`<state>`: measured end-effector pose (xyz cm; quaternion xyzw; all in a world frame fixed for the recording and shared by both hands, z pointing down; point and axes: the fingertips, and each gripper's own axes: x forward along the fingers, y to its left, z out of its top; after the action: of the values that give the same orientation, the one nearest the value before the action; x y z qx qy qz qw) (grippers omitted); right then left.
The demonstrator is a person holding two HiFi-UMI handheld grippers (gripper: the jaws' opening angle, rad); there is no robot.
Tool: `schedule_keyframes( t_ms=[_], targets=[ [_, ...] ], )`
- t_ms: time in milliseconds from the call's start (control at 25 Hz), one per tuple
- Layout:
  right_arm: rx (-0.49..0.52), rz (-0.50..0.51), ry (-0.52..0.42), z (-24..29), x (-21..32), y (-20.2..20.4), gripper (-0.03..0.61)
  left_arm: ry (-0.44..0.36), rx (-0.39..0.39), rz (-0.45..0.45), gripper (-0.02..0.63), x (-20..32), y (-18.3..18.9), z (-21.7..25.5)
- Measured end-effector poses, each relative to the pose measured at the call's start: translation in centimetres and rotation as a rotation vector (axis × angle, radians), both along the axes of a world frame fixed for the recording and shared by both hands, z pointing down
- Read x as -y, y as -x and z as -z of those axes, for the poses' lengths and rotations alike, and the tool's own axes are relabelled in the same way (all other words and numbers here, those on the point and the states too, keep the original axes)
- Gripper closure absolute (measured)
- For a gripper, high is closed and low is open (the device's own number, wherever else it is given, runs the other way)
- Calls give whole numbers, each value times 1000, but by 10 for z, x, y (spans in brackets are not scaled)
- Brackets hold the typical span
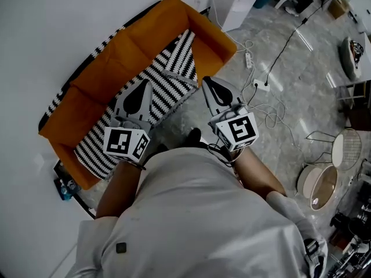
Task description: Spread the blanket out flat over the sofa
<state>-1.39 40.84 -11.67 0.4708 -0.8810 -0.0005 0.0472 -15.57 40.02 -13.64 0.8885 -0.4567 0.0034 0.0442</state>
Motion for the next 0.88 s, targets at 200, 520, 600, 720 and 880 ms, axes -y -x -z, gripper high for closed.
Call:
schedule_keyframes(
  t_ms=[200,520,600,720,880],
  targets=[
    [-6,28,5,-3,21,-31,554,7,4,24,604,18,-26,-4],
    [7,43,31,-13,54,-41,554,20,15,39,604,46,-35,-10],
    [4,48,35,-14,65,-36,554,25,10,38,604,56,-32,-11],
    [-4,43,37,-12,79,-29,554,22,3,24,604,72,-27,-10],
    [-8,40,57,-19,100,-15,554,35,-4,14,604,96,-13,-16]
  ],
)
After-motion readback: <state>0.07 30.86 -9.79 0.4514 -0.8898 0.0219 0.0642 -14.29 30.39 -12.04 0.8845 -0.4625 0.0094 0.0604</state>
